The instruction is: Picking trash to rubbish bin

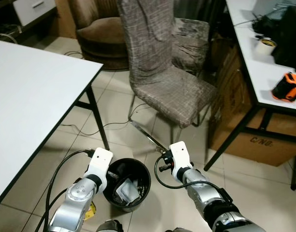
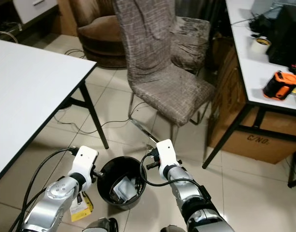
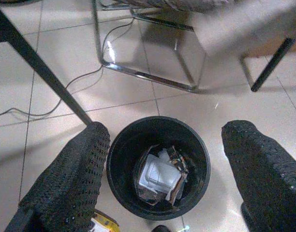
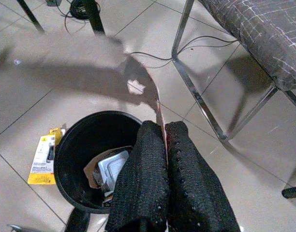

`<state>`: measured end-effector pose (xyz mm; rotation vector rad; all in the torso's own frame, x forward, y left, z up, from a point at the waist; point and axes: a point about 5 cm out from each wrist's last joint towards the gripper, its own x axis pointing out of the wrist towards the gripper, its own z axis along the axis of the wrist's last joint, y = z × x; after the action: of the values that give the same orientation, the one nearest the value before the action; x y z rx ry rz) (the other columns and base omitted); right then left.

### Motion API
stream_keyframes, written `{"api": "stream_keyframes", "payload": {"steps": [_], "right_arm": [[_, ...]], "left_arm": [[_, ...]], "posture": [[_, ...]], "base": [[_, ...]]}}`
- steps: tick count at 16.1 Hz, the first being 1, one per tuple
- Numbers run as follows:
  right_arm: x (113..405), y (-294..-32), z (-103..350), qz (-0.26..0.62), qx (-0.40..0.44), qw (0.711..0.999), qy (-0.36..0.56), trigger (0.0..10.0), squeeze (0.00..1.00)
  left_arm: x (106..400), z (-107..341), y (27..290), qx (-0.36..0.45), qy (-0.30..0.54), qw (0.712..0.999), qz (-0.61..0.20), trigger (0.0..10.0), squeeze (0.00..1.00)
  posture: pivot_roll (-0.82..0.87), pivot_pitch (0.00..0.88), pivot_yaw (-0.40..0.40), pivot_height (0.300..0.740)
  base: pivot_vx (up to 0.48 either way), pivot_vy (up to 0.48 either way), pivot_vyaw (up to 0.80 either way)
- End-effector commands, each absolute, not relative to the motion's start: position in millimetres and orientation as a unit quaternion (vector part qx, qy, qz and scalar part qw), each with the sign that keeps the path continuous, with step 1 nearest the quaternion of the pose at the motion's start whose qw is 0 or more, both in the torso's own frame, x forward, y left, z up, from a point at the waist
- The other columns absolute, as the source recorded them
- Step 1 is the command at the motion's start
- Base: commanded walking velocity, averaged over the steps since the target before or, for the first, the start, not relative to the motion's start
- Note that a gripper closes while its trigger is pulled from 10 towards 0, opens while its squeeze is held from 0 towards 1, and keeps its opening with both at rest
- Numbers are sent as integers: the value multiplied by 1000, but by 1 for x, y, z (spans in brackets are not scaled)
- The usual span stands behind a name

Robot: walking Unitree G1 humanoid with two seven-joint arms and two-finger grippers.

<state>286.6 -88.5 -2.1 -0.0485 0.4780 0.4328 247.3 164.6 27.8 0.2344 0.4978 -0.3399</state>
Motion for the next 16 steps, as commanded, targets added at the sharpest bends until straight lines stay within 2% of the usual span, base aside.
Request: {"api": "stream_keyframes", "payload": {"steps": [1, 5, 8, 12, 13, 16], "right_arm": [[284, -92, -6, 204, -19, 949, 241, 10000, 0], [265, -104, -22, 172, -1, 950, 261, 10000, 0], [261, -106, -26, 161, 2, 951, 265, 10000, 0], [279, -93, -13, 205, -30, 940, 272, 10000, 0], [289, -82, -5, 240, -65, 929, 273, 10000, 0], [301, -71, 8, 256, -76, 927, 264, 10000, 0]], "left_arm": [[241, 19, 165, 131, 262, 940, -177, 10000, 0], [231, -7, 169, 129, 309, 928, -163, 10000, 0], [229, -6, 168, 125, 305, 929, -168, 10000, 0], [227, 16, 184, 160, 272, 930, -191, 10000, 0], [219, 29, 191, 179, 262, 923, -217, 10000, 0], [203, 41, 199, 208, 264, 910, -242, 10000, 0]], "posture": [[8, 44, -27, 740], [-9, 29, -13, 740], [-23, 36, -3, 740], [24, 77, -29, 740], [44, 91, -33, 740], [102, 138, -48, 740]], "base": [[0, 0, 0], [0, 0, 0], [0, 0, 0], [0, 0, 0], [0, 0, 0], [0, 0, 0]]}}
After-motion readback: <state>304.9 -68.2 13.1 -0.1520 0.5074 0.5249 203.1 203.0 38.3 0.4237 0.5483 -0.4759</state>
